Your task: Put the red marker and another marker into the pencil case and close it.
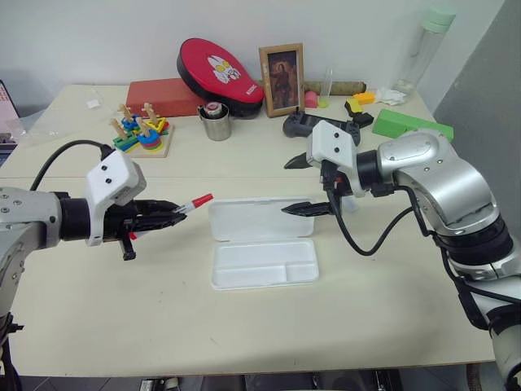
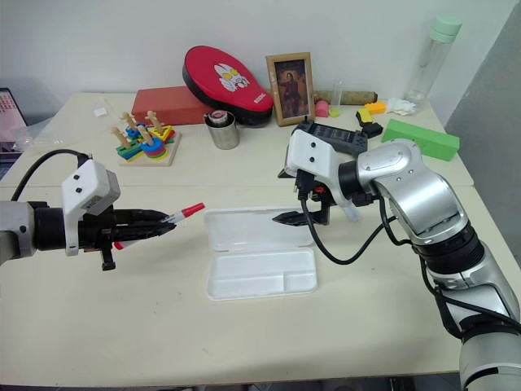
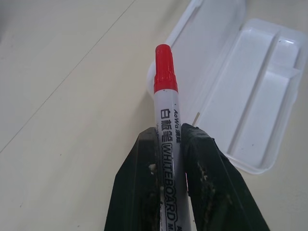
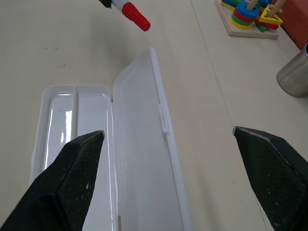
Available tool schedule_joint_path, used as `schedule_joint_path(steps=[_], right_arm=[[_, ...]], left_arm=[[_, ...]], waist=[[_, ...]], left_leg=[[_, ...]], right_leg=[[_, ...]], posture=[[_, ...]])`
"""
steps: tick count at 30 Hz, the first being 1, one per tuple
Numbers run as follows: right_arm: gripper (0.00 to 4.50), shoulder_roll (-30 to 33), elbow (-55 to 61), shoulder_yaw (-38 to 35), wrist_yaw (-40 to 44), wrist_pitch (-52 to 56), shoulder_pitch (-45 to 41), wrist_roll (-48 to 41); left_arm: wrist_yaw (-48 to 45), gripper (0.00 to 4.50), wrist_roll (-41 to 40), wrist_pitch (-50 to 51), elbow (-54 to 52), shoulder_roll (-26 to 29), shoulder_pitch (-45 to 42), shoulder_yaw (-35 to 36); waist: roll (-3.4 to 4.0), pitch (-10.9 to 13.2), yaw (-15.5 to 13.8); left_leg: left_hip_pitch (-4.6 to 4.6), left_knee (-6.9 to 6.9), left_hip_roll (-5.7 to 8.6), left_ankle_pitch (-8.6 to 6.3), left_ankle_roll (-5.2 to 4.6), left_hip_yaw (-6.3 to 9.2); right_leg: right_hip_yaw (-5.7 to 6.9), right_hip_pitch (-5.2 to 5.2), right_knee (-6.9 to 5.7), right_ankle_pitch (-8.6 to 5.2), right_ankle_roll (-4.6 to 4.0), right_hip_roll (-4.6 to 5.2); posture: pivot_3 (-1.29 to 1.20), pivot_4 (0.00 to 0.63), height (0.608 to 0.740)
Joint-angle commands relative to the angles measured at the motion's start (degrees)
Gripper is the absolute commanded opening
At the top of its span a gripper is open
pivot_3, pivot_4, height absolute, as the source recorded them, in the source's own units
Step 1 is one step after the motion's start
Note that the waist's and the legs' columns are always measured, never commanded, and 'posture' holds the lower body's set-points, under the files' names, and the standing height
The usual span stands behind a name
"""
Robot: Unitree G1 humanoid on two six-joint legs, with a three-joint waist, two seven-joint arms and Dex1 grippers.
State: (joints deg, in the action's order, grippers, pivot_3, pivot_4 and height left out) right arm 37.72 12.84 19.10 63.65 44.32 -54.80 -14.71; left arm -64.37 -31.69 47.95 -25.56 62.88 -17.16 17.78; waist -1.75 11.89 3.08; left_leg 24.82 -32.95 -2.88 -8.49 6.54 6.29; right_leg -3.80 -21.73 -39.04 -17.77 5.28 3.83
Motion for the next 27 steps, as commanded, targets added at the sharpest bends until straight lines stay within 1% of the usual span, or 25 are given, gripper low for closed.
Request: schedule_joint_path(steps=[1, 4, 6, 9, 14, 18, 27], right_arm=[[4.50, 2.34, 1.32, -3.06, 0.57, -0.77, 0.37, -0.67], [4.50, 3.58, 1.55, -3.02, 0.08, -0.93, 1.07, -0.19], [4.50, 3.86, 1.78, -3.28, -0.21, -0.53, 1.25, -0.39], [4.50, 4.17, 2.04, -3.60, -0.44, -0.18, 1.46, -0.56], [4.50, 4.54, 2.54, -3.78, -0.78, 0.20, 1.87, -0.50], [4.50, 4.84, 3.13, -4.11, -0.96, 0.73, 2.42, -0.72], [4.50, 4.77, 3.56, -4.05, -1.42, 1.32, 2.65, -0.85]], left_arm=[[1.98, 0.41, -3.38, -0.64, -4.08, -4.14, -4.76, -6.10], [4.43, 0.41, 2.14, -3.82, -4.52, -8.58, -6.11, -17.17], [4.99, 0.41, 4.27, -5.51, -4.25, -10.19, -6.91, -21.33], [4.79, 0.41, 7.03, -8.30, -3.00, -11.68, -7.54, -25.52], [3.82, 0.41, 10.16, -13.17, 0.30, -13.66, -8.00, -29.62], [4.37, 0.41, 17.49, -19.91, 5.15, -15.63, -8.72, -35.21], [5.24, 0.41, 23.96, -27.08, 10.08, -20.15, -8.82, -38.40]], waist=[[0.03, 0.00, -0.33], [0.03, 0.00, -0.17], [0.02, 0.00, -0.11], [0.03, 0.00, 0.36], [0.04, 0.01, 0.27], [0.04, 0.00, 0.11], [0.05, 0.00, 0.04]], left_leg=[[0.00, -0.01, 0.00, 0.00, 0.00, 0.00], [-0.01, -0.04, 0.02, 0.00, 0.00, -0.01], [0.00, -0.04, 0.02, 0.00, 0.00, 0.00], [0.01, -0.03, 0.02, 0.00, 0.00, -0.02], [0.00, -0.03, 0.02, 0.00, 0.00, -0.02], [0.00, -0.06, 0.02, 0.00, 0.00, -0.01], [0.00, -0.06, 0.02, 0.00, -0.01, -0.01]], right_leg=[[0.00, 0.02, 0.03, 0.00, 0.00, 0.00], [-0.02, 0.06, 0.04, 0.01, 0.01, 0.00], [-0.02, 0.05, 0.03, 0.01, 0.01, 0.00], [-0.05, 0.01, 0.02, 0.01, 0.00, -0.01], [-0.05, 0.02, 0.01, 0.01, 0.00, 0.00], [-0.04, 0.04, 0.02, 0.01, 0.01, 0.00], [-0.04, 0.05, 0.02, 0.01, 0.01, 0.00]], posture=[[0.00, 0.150, 0.740], [0.00, 0.150, 0.740], [0.00, 0.150, 0.740], [0.00, 0.150, 0.740], [0.00, 0.150, 0.740], [0.00, 0.150, 0.740], [0.00, 0.150, 0.740]])
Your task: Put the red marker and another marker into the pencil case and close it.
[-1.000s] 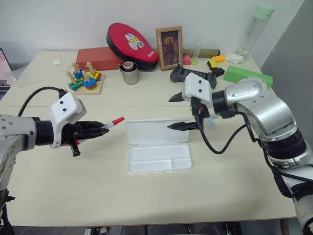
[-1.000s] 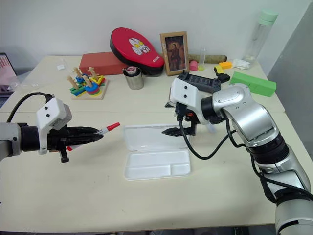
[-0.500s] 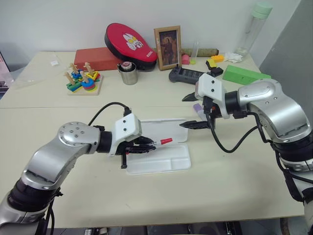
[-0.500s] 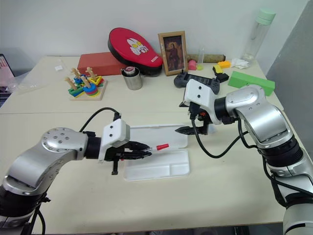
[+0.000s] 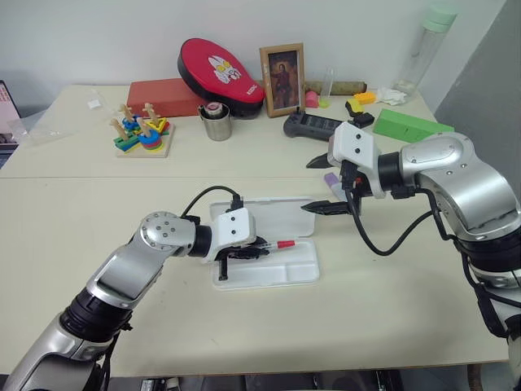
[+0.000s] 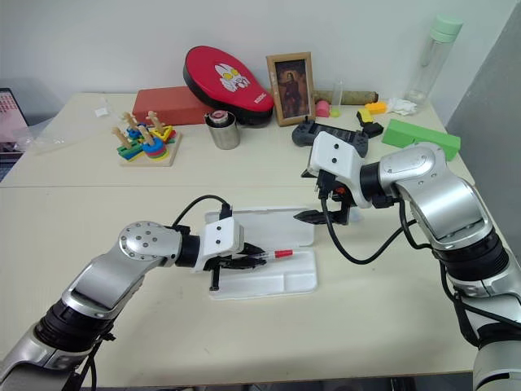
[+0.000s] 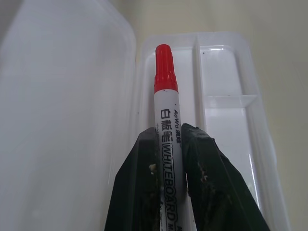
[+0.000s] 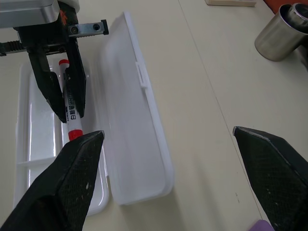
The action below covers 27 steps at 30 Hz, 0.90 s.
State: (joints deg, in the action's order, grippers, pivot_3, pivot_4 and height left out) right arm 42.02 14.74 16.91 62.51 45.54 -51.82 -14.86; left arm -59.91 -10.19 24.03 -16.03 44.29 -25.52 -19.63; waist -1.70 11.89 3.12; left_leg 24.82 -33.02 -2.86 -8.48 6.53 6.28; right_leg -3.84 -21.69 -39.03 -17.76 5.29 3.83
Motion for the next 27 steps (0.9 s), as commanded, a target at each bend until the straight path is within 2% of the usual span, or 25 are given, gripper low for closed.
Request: schedule_joint_path(steps=[1, 3, 4, 14, 21, 25, 27], right_arm=[[4.50, 0.55, 1.82, -1.86, -0.24, 0.12, -0.24, -0.79], [4.50, 0.63, 1.97, -1.87, -0.20, 0.18, -0.20, -0.90], [4.50, 0.58, 1.88, -1.81, -0.28, 0.20, -0.26, -0.85], [4.50, 0.69, 1.97, -1.88, -0.53, 0.27, -0.23, -1.00], [4.50, 1.33, 1.04, -2.50, -0.78, 0.00, -0.24, -0.73], [4.50, 2.42, -0.06, -1.92, -0.87, -1.73, 0.92, 0.65], [4.50, 3.09, -3.94, -0.85, -2.36, -4.81, 1.80, 3.88]], left_arm=[[0.72, 0.41, 2.61, -3.19, 0.53, -1.96, -0.50, -1.15], [0.37, 0.41, 2.95, -3.11, 0.55, -2.53, -0.61, -1.11], [0.39, 0.97, 3.23, -3.25, 0.77, -2.84, -0.79, -1.07], [-0.10, 2.94, 2.66, -1.64, -0.61, -3.28, -0.73, 0.78], [-1.46, 4.43, -7.66, 7.63, -9.19, -1.62, 0.13, 9.30], [-0.33, 4.48, -17.68, 17.00, -15.32, -1.31, 0.29, 15.56], [-1.73, 4.48, -24.94, 22.04, -19.14, 2.08, 0.62, 22.09]], waist=[[0.00, 0.00, 0.00], [0.00, 0.00, 0.01], [0.00, 0.00, 0.01], [0.00, 0.00, 0.03], [0.00, 0.00, 0.08], [0.00, 0.00, 0.11], [-0.01, 0.00, 0.13]], left_leg=[[0.00, 0.00, 0.00, 0.00, 0.00, 0.00], [0.00, 0.00, 0.00, 0.00, 0.00, 0.00], [0.00, 0.00, 0.00, 0.00, 0.00, 0.00], [0.00, -0.01, 0.00, 0.00, 0.00, 0.01], [0.00, -0.01, 0.00, 0.00, 0.00, 0.03], [0.00, -0.02, 0.00, 0.00, 0.00, 0.04], [0.00, -0.03, 0.00, 0.00, 0.00, 0.04]], right_leg=[[0.00, 0.00, 0.00, 0.00, 0.00, 0.00], [0.00, 0.00, -0.01, 0.00, 0.00, 0.00], [0.00, 0.00, -0.01, 0.00, 0.00, 0.00], [0.01, 0.01, -0.02, 0.00, 0.00, 0.00], [0.02, 0.01, -0.02, 0.00, 0.00, 0.00], [0.03, 0.02, -0.02, 0.00, 0.00, 0.00], [0.03, 0.05, -0.01, 0.00, 0.01, 0.00]], posture=[[0.00, 0.150, 0.740], [0.00, 0.150, 0.740], [0.00, 0.150, 0.740], [0.00, 0.150, 0.740], [0.00, 0.150, 0.740], [0.00, 0.150, 0.740], [0.00, 0.150, 0.740]])
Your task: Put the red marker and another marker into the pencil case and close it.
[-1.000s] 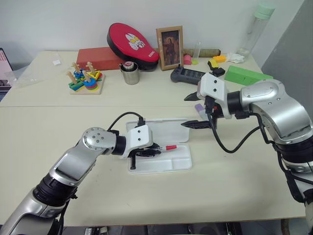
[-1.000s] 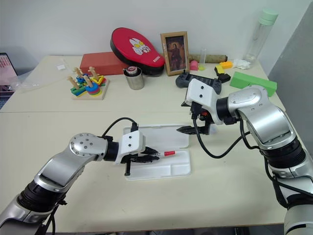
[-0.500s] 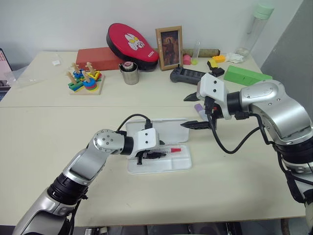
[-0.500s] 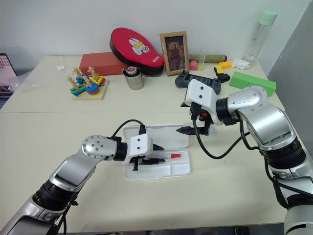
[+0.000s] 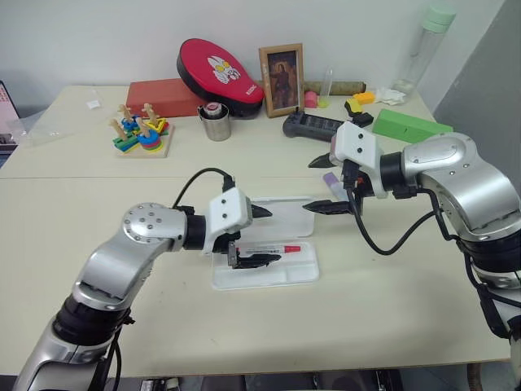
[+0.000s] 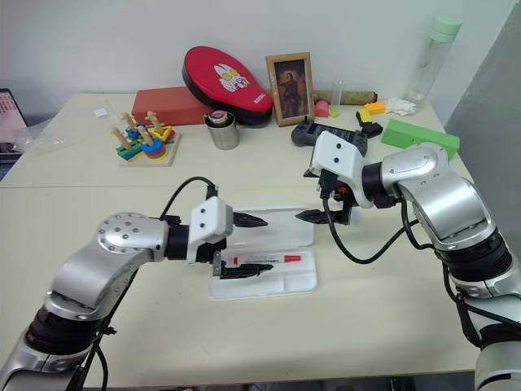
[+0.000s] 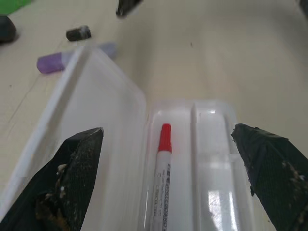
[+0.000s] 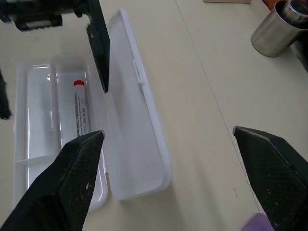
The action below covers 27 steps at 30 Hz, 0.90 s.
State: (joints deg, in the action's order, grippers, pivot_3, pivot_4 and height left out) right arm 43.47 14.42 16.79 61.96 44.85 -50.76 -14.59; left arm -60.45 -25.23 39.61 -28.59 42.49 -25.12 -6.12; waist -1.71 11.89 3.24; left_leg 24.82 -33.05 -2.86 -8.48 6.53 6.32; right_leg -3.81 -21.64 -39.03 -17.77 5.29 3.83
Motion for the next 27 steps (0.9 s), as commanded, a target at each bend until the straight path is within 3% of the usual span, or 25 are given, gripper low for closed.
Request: schedule_joint_path(steps=[1, 6, 13, 18, 23, 27], right_arm=[[4.50, 1.77, -5.36, -0.37, -2.42, -5.33, 0.92, 4.86], [4.50, -0.01, -13.96, 0.42, -5.29, -8.31, 1.82, 9.07], [4.50, -4.08, -22.66, -0.47, -8.48, -9.44, 2.36, 11.66], [4.50, -7.06, -27.53, -0.60, -10.86, -10.52, 1.99, 12.84], [4.50, -8.67, -34.25, -0.90, -13.18, -12.95, 1.76, 14.71], [4.50, -9.97, -37.06, -1.70, -14.21, -13.06, 1.78, 14.76]], left_arm=[[-1.73, 4.48, -12.41, 8.10, -7.71, 5.45, 0.40, 11.10], [-5.58, 4.48, -15.83, 10.28, -8.33, 16.86, 4.22, 19.42], [-3.70, 4.48, -15.27, 8.45, -7.83, 21.81, 5.54, 24.85], [4.16, 4.48, -13.90, 7.58, -9.73, 18.12, 1.77, 20.38], [14.07, 4.48, -13.65, 8.99, -10.78, 9.68, -5.29, 14.28], [17.82, 4.48, -11.10, 9.06, -10.02, 7.49, -7.94, 10.16]], waist=[[-0.01, 0.01, 0.03], [0.03, 0.00, 0.30], [0.05, 0.02, 0.26], [0.05, 0.02, 0.18], [0.03, 0.01, -0.23], [0.04, 0.02, 0.15]], left_leg=[[0.00, 0.00, 0.00, 0.00, 0.00, 0.00], [-0.04, 0.00, 0.00, 0.00, 0.00, -0.02], [-0.04, 0.01, 0.00, 0.00, 0.00, -0.03], [-0.04, 0.02, 0.00, 0.00, 0.00, -0.03], [-0.04, -0.06, 0.01, 0.00, 0.01, 0.01], [-0.04, -0.06, 0.01, 0.00, 0.01, 0.01]], right_leg=[[0.00, 0.00, 0.00, 0.00, 0.00, 0.00], [-0.03, 0.01, -0.01, 0.00, 0.00, 0.00], [-0.02, 0.00, 0.02, 0.00, -0.01, 0.00], [-0.03, 0.00, 0.02, 0.00, -0.01, 0.00], [0.01, 0.09, 0.02, 0.02, 0.01, 0.00], [-0.01, 0.09, 0.02, 0.02, 0.02, 0.00]], posture=[[0.00, 0.150, 0.740], [0.00, 0.150, 0.740], [0.00, 0.150, 0.740], [0.00, 0.150, 0.740], [0.00, 0.150, 0.740], [0.00, 0.150, 0.740]])
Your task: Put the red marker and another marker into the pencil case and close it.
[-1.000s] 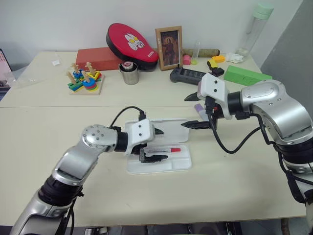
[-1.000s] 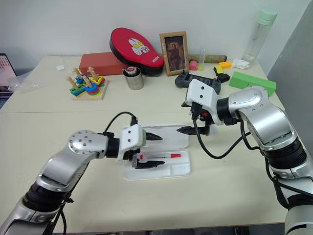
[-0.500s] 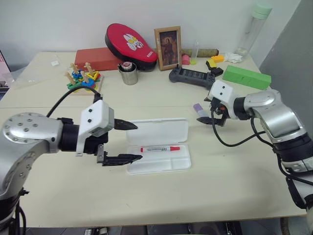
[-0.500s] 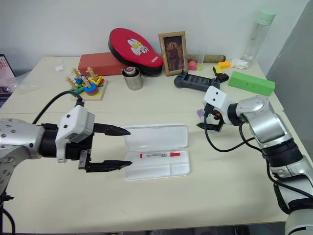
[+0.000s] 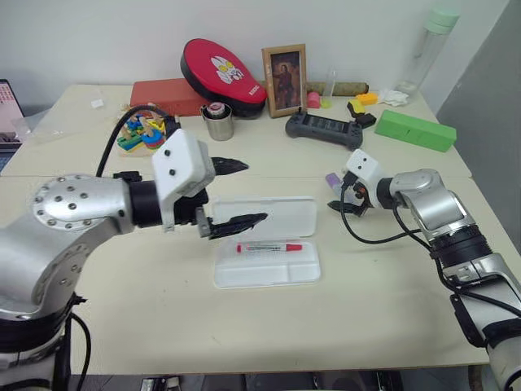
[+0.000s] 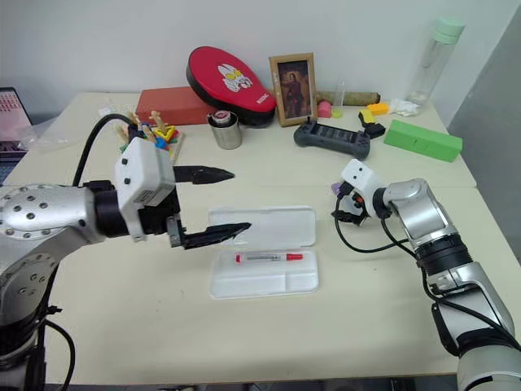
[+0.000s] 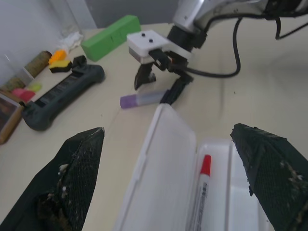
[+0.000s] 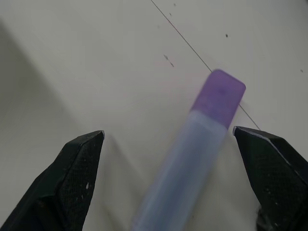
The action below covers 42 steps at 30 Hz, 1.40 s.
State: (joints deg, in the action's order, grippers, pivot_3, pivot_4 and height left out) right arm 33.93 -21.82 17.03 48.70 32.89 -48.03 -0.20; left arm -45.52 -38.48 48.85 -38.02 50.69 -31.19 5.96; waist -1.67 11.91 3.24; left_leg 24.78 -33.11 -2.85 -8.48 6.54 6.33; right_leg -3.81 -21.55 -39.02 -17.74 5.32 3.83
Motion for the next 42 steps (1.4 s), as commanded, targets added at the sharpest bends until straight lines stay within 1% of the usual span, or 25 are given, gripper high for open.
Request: schedule_joint_path(steps=[1, 3, 6, 12, 15, 19, 21, 23, 24, 25, 27, 35, 38, 42], right_arm=[[4.50, -0.70, -1.27, -2.24, -1.16, -0.90, -0.94, 0.27], [4.50, -1.02, -1.86, -2.60, -1.37, -0.69, -0.99, 0.19], [4.50, -1.82, -4.47, -4.11, -2.20, 0.37, -1.93, -0.58], [4.50, -4.68, -7.67, -6.95, -2.85, 5.66, -3.05, -2.74], [4.02, -5.29, -8.55, -7.52, -3.62, 6.28, -3.55, -2.55], [2.93, -5.18, -7.47, -6.80, -2.95, 5.66, -2.97, -1.99], [2.44, -5.10, -6.14, -6.39, -2.45, 5.96, -2.40, -2.06], [2.04, -4.94, -5.40, -6.22, -2.19, 5.98, -2.06, -1.96], [1.68, -4.95, -5.23, -6.28, -2.07, 6.22, -2.04, -2.03], [1.56, -4.95, -5.03, -6.29, -1.97, 6.32, -1.99, -2.05], [1.09, -4.85, -4.42, -6.28, -1.86, 6.58, -1.74, -2.07], [1.08, -4.25, -2.65, -5.96, -1.43, 6.62, -0.95, -1.84], [1.08, -1.40, 2.63, -6.30, 0.86, 6.21, -0.26, -2.19], [1.08, 4.16, 12.62, -6.54, 7.19, 6.83, 2.20, -4.44]], left_arm=[[3.07, 4.48, 2.22, -0.26, -0.28, -0.87, -2.36, -2.31], [3.31, 4.48, 2.12, -0.25, 0.05, -1.04, -2.97, -2.73], [2.89, 4.48, 4.15, -1.89, 1.27, -0.25, -3.46, -3.87], [2.44, 4.48, 4.81, -2.22, 2.24, -0.60, -4.66, -4.26], [2.25, 4.50, 4.98, -2.27, 2.40, -0.61, -4.78, -4.26], [2.03, 4.50, 5.35, -2.40, 2.47, -0.55, -4.72, -4.21], [1.99, 4.50, 5.20, -2.06, 2.60, -0.54, -4.64, -4.00], [0.87, 4.50, 5.45, -2.60, 2.39, 0.44, -4.11, -4.02], [0.96, 4.50, 5.43, -2.32, 2.55, 0.55, -4.11, -3.88], [0.65, 4.50, 5.68, -2.63, 2.75, 0.81, -4.09, -3.89], [0.62, 4.50, 5.95, -2.78, 3.03, 0.86, -4.19, -3.76], [0.29, 4.50, 6.34, -3.16, 2.98, 1.02, -3.76, -3.99], [-0.58, 4.50, 6.37, -3.33, 3.29, 2.13, -3.00, -2.97], [-2.06, 4.50, 6.09, -3.33, 4.23, 4.68, -1.22, 0.19]], waist=[[0.00, 0.00, 0.29], [0.00, 0.00, 0.45], [0.00, 0.00, 0.46], [0.00, 0.00, 0.41], [0.00, 0.00, 0.44], [0.00, 0.00, 0.40], [0.00, 0.00, 0.38], [0.00, 0.00, 0.38], [0.00, 0.00, 0.38], [0.01, 0.00, 0.38], [0.00, 0.00, 0.37], [0.00, 0.00, 0.36], [0.01, 0.00, 0.32], [0.03, 0.01, 0.14]], left_leg=[[0.00, 0.00, 0.00, 0.00, 0.00, -0.01], [0.00, 0.01, 0.00, 0.00, 0.00, -0.01], [0.00, 0.01, 0.00, 0.00, 0.00, -0.01], [-0.01, -0.01, 0.01, 0.00, 0.00, 0.00], [-0.01, 0.00, 0.01, 0.00, 0.00, 0.00], [-0.01, -0.01, 0.01, 0.00, 0.00, 0.00], [-0.01, 0.00, 0.01, 0.00, 0.00, 0.00], [-0.01, 0.00, 0.01, 0.00, 0.00, 0.00], [-0.01, 0.00, 0.01, 0.00, 0.00, 0.00], [-0.01, 0.00, 0.01, 0.00, 0.00, 0.00], [-0.01, 0.00, 0.01, 0.00, 0.00, 0.00], [-0.01, 0.00, 0.01, 0.00, 0.00, 0.00], [-0.01, 0.01, 0.01, 0.00, 0.00, 0.00], [0.02, 0.04, 0.01, 0.00, 0.00, 0.00]], right_leg=[[-0.01, -0.01, 0.00, 0.00, 0.00, 0.00], [-0.02, -0.01, 0.00, 0.00, 0.00, 0.00], [-0.02, -0.01, 0.00, 0.00, 0.00, 0.00], [-0.01, 0.02, -0.01, 0.01, 0.01, 0.00], [-0.01, 0.01, -0.01, 0.01, 0.01, 0.00], [-0.01, 0.02, -0.01, 0.01, 0.01, 0.00], [-0.01, 0.02, -0.01, 0.01, 0.01, 0.00], [-0.01, 0.02, -0.01, 0.01, 0.01, 0.00], [-0.01, 0.01, 0.00, 0.01, 0.01, 0.00], [-0.01, 0.01, 0.00, 0.01, 0.01, 0.00], [-0.01, 0.01, 0.00, 0.01, 0.01, 0.00], [-0.01, 0.01, 0.00, 0.01, 0.01, 0.00], [0.00, 0.01, 0.00, 0.01, 0.01, 0.00], [-0.01, -0.04, 0.01, 0.00, 0.02, 0.00]], posture=[[0.00, 0.150, 0.740], [0.00, 0.150, 0.740], [0.00, 0.150, 0.740], [0.00, 0.150, 0.740], [0.00, 0.150, 0.740], [0.00, 0.150, 0.740], [0.00, 0.150, 0.740], [0.00, 0.150, 0.740], [0.00, 0.150, 0.740], [0.00, 0.150, 0.740], [0.00, 0.150, 0.740], [0.00, 0.150, 0.740], [0.00, 0.150, 0.740], [0.00, 0.150, 0.740]])
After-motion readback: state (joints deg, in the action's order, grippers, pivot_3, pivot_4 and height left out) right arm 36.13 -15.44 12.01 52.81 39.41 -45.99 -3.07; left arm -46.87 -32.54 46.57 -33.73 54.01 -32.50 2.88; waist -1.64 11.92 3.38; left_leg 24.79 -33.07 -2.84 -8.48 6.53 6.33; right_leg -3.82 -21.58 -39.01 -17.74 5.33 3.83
